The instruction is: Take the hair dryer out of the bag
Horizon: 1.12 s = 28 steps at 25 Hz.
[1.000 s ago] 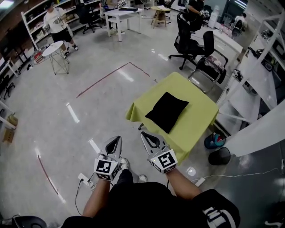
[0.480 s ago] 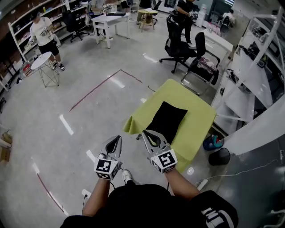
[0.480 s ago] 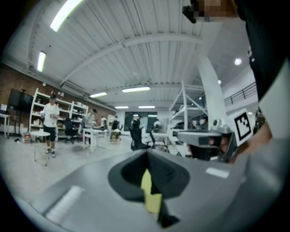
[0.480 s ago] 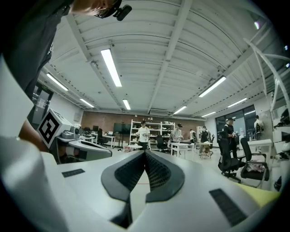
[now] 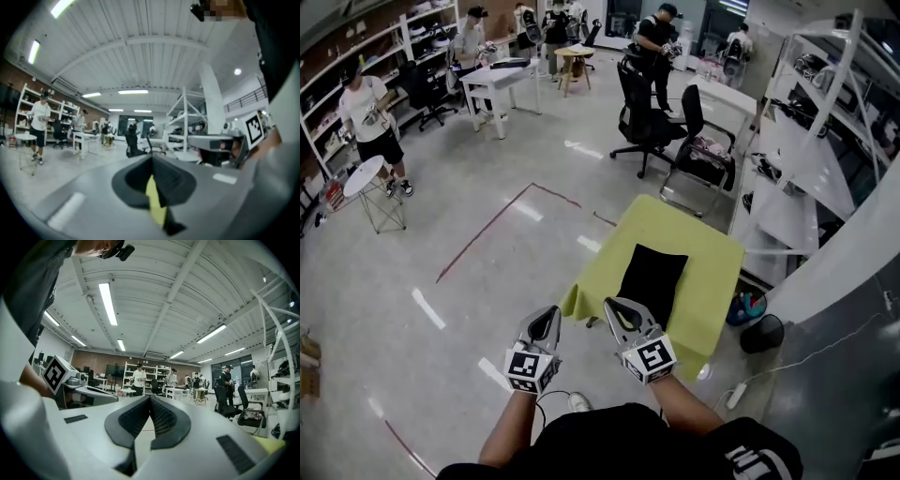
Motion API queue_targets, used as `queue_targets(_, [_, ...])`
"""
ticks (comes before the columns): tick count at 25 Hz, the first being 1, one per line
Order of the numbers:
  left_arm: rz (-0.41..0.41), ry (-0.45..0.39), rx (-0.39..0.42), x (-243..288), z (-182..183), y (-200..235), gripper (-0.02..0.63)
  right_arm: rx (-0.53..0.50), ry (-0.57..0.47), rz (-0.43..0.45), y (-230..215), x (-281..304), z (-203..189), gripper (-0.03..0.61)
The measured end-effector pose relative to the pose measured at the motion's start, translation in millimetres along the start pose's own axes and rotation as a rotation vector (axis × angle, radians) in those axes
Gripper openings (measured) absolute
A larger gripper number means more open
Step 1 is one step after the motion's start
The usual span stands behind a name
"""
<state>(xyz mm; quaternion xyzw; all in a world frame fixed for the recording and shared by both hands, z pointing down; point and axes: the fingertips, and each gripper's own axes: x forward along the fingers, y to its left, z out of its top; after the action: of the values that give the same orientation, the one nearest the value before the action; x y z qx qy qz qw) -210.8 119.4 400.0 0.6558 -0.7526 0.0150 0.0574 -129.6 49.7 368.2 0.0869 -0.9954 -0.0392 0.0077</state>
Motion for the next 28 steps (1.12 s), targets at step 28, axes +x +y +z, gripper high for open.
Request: queue_targets(28, [-0.206, -0.016, 0.040, 171, 25, -25, 0.006, -0.087, 0.041, -0.158, -140, 27, -21, 0.006])
